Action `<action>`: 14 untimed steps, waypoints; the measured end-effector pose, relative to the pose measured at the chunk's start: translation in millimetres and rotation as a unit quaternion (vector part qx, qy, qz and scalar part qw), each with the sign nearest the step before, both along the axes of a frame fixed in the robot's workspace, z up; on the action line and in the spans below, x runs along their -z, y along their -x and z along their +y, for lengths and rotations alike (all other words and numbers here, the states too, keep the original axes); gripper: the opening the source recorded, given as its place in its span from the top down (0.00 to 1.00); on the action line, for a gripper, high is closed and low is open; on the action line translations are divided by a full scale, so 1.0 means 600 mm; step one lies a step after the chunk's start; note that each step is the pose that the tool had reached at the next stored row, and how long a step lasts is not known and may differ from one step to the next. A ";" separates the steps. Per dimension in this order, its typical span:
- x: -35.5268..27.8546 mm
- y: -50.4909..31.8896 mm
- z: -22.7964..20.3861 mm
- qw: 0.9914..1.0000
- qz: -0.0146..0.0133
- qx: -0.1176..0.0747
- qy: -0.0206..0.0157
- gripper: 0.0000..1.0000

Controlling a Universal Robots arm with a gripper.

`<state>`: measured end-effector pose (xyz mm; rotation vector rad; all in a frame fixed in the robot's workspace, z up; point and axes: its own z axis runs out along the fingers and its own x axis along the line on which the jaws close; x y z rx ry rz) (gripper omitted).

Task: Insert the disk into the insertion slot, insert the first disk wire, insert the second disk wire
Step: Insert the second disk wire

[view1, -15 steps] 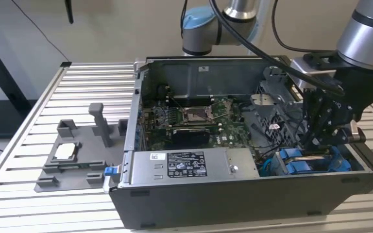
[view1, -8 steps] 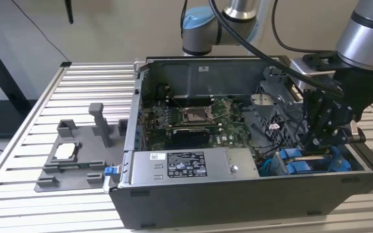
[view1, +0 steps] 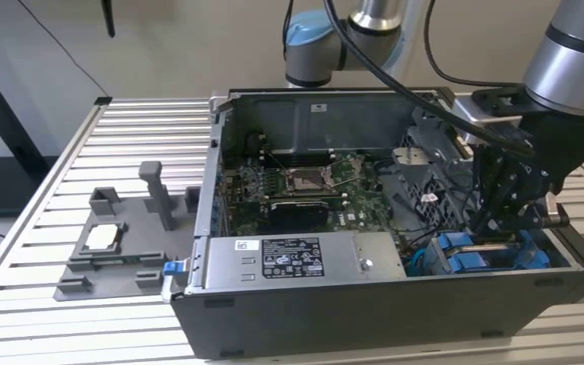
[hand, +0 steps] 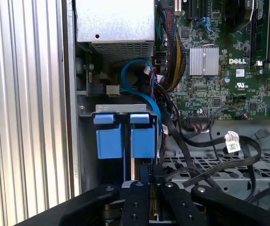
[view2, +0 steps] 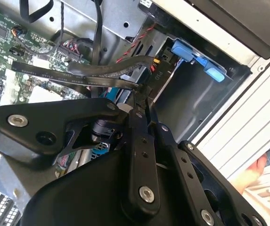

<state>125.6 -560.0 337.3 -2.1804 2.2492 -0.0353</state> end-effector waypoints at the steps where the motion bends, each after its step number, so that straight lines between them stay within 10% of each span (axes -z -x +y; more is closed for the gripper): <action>1: 0.001 0.000 -0.0001 1.000 0.000 0.000 0.000 0.84; 14: 0.006 0.000 0.0000 1.000 0.000 0.000 0.000 0.77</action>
